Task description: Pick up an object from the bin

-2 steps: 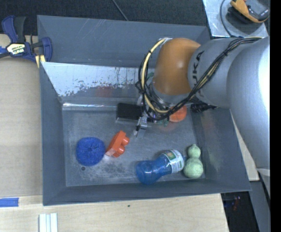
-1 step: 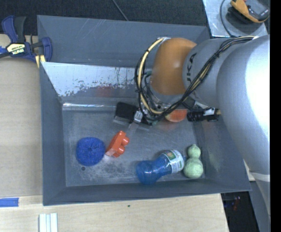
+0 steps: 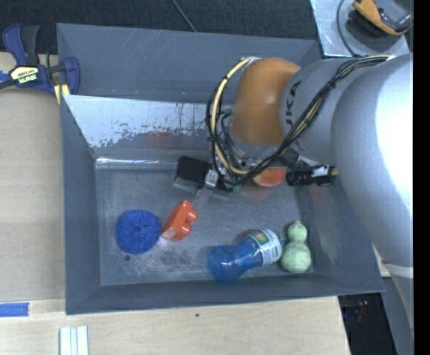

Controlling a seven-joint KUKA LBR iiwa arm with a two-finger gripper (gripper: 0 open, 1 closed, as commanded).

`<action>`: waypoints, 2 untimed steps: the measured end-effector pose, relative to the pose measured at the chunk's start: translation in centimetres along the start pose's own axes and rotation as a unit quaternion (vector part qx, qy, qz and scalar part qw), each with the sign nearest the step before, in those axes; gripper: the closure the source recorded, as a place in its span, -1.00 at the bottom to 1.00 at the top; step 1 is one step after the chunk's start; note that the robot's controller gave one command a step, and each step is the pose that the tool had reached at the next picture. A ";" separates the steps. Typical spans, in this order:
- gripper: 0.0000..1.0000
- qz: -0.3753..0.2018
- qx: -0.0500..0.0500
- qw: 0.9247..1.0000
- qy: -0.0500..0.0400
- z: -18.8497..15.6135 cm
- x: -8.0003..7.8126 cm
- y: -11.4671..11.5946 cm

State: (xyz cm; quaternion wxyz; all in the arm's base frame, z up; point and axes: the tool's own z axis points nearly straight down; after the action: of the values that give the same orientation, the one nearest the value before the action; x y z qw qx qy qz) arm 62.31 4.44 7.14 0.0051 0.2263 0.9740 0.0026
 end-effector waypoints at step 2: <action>1.00 0.002 -0.001 1.000 -0.003 -7.1 -0.2 -0.1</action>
Offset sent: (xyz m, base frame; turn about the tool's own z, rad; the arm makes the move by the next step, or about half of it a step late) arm -0.0028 -0.0005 0.0203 0.0016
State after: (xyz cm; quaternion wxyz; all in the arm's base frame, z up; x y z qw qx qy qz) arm 62.38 4.23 14.20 0.0080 0.2278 0.9737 0.0025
